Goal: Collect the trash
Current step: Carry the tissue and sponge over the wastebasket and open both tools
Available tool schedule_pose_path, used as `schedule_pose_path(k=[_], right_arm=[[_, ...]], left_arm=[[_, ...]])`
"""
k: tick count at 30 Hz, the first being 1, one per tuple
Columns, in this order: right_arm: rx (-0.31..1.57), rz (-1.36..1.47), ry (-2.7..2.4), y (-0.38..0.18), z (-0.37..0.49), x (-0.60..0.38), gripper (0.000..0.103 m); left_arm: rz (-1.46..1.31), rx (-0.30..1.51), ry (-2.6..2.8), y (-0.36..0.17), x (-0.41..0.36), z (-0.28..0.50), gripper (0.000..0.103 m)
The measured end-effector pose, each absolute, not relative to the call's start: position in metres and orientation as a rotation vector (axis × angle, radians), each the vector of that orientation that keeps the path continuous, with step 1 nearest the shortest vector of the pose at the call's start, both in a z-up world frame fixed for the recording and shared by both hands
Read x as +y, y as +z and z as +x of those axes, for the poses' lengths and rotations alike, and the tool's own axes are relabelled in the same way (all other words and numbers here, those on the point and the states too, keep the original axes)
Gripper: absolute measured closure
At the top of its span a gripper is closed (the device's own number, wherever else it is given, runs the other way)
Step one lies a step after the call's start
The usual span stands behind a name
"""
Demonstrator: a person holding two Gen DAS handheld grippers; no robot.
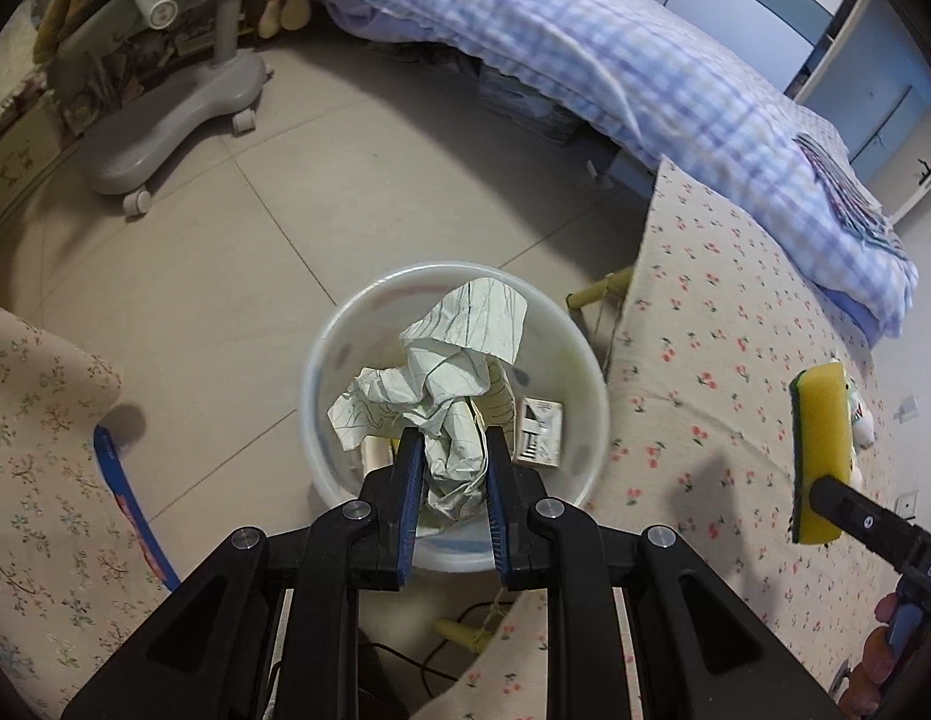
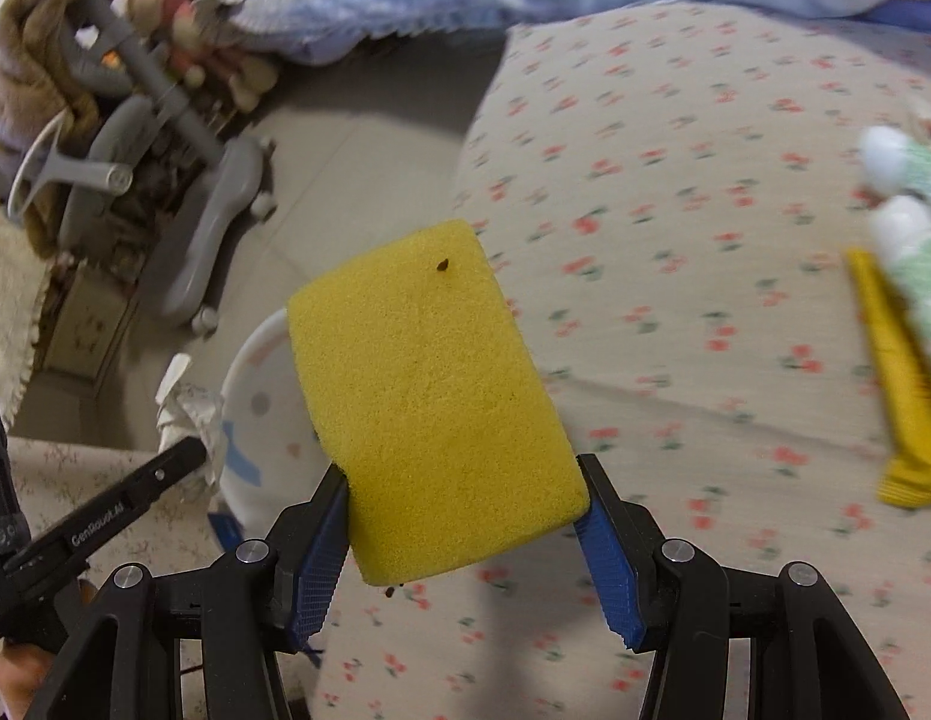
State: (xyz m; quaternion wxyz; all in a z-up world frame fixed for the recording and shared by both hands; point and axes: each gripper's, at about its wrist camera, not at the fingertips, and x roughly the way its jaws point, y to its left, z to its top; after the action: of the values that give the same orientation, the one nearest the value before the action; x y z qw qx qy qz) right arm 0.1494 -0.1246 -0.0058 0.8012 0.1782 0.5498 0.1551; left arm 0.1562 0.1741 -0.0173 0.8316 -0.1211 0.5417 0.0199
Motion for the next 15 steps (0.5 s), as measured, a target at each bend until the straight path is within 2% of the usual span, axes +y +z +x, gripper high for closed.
schedule_pose_path(k=[2, 3, 4, 5, 6, 10, 12, 15], right_arm=[[1.191, 0.375, 0.352, -0.011, 0.154, -0.111, 0.042], [1.195, 0.373, 0.359, -0.013, 0.155, -0.106, 0.042], [1.198, 0.37, 0.367, -0.015, 0.157, -0.1, 0.042], [1.2, 0.367, 0.372, -0.016, 0.158, -0.095, 0.042], [1.2, 0.362, 0.376, -0.018, 0.159, -0.091, 0.042], [1.204, 0.346, 0.38, -0.021, 0.163, -0.076, 0.042], [1.207, 0.34, 0.384, -0.021, 0.165, -0.072, 0.042], [1.212, 0.33, 0.393, -0.024, 0.168, -0.062, 0.041]], left_arm=[[-0.268, 1.138, 0.041, -0.019, 0.18, 0.16, 0.073], [-0.271, 1.137, 0.035, -0.02, 0.182, 0.161, 0.059], [-0.269, 1.143, 0.037, -0.021, 0.184, 0.164, 0.052], [-0.264, 1.144, 0.045, -0.022, 0.186, 0.164, 0.035], [-0.256, 1.149, 0.059, -0.022, 0.188, 0.165, 0.023], [-0.24, 1.156, 0.14, -0.02, 0.2, 0.16, 0.019], [-0.23, 1.155, 0.165, -0.021, 0.208, 0.156, 0.014], [-0.233, 1.165, 0.169, -0.022, 0.217, 0.148, 0.014]])
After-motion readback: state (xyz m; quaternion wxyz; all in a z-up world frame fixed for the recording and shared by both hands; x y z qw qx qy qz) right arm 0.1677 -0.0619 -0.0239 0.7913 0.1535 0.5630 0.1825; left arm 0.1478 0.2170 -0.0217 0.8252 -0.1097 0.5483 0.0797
